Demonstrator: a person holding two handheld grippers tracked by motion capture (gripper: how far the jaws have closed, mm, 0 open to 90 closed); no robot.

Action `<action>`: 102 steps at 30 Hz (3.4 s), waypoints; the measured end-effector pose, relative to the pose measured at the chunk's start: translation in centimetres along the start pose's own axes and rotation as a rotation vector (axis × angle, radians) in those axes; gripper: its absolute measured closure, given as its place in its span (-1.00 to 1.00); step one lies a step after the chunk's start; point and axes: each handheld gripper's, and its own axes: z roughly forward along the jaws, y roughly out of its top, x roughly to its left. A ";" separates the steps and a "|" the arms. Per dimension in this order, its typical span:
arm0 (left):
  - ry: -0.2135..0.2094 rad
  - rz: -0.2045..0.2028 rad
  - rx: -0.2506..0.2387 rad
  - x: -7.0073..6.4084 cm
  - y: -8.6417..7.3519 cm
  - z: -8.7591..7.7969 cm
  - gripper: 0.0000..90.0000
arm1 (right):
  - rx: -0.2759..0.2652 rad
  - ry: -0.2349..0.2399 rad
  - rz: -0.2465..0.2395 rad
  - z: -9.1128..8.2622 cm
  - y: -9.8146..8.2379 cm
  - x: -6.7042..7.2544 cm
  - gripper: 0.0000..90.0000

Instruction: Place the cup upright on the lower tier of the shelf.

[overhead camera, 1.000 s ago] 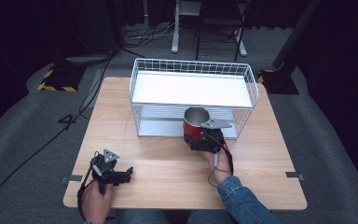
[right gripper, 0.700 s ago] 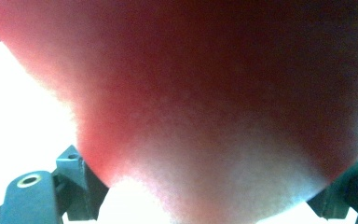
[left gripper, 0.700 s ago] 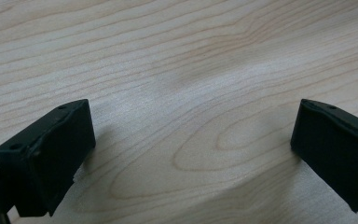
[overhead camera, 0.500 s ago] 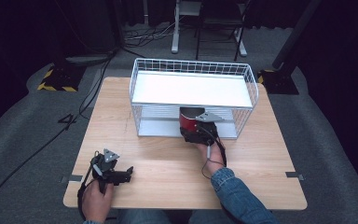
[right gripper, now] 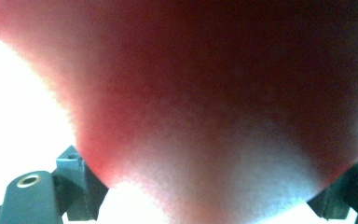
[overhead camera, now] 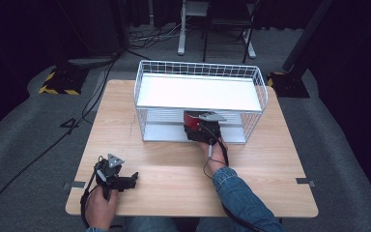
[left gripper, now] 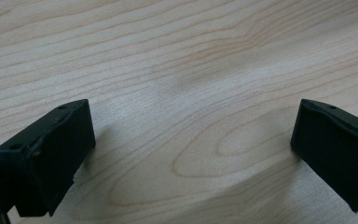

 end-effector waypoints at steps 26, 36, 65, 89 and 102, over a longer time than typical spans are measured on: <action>0.000 0.000 0.000 0.0 0.0 0.0 -1.00 | 0.004 -0.010 0.023 1.8 -0.7 -1.3 -0.63; 0.000 0.000 0.000 0.0 0.0 0.0 -1.00 | 0.010 -0.012 0.022 1.9 -0.6 -1.3 -0.63; 0.000 0.000 -0.001 0.0 0.0 0.0 -1.00 | -0.001 0.058 -0.037 -2.0 -1.4 -2.0 -1.00; -0.001 0.001 -0.001 -0.1 -0.2 -0.1 -1.00 | -0.002 0.156 -0.028 -12.7 -1.9 -3.8 -1.00; -0.006 0.000 -0.001 0.0 -0.1 -0.1 -1.00 | 0.034 0.126 -0.018 -17.1 -3.3 -5.8 -1.00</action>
